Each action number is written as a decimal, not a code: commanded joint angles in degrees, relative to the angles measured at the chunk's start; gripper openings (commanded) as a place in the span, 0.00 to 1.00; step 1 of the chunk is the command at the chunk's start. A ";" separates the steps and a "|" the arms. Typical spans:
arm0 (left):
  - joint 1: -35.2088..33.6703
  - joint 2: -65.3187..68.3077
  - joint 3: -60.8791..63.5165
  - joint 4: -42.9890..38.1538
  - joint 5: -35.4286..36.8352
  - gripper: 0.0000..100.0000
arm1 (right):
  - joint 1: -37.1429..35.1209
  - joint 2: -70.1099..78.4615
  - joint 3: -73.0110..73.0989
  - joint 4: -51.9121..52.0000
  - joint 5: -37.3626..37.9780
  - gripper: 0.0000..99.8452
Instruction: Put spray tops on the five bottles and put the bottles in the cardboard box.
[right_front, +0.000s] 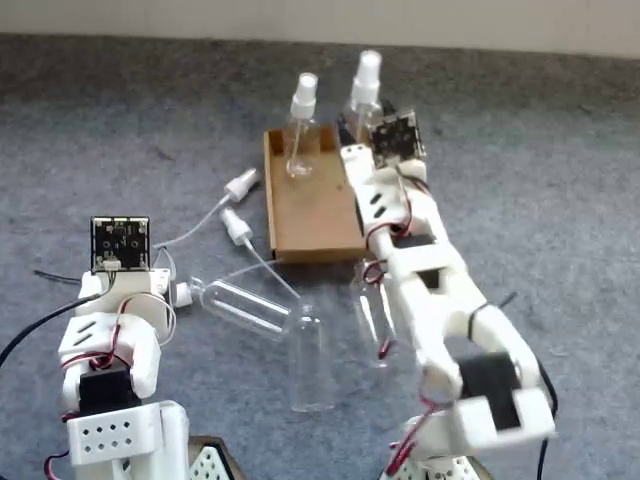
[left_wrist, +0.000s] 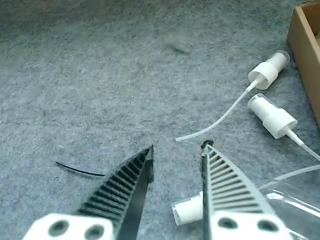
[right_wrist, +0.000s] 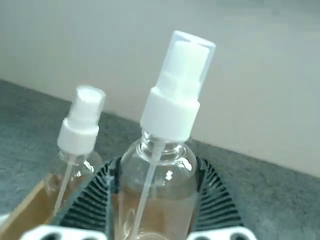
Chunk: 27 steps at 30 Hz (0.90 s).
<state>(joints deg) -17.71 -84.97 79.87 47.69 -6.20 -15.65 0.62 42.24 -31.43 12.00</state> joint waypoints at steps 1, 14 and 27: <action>1.54 -0.57 -0.31 -1.23 0.53 0.16 | 0.66 5.76 -5.58 -5.85 0.00 0.00; 1.54 -0.57 0.48 -1.49 0.53 0.16 | 1.36 19.65 -15.16 -10.86 -4.13 0.00; 1.54 -0.57 0.48 -1.23 0.53 0.16 | 1.45 20.44 -15.16 -10.86 -3.60 0.01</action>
<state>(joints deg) -17.71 -84.97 80.57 47.69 -6.20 -14.86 22.33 30.37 -40.84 7.96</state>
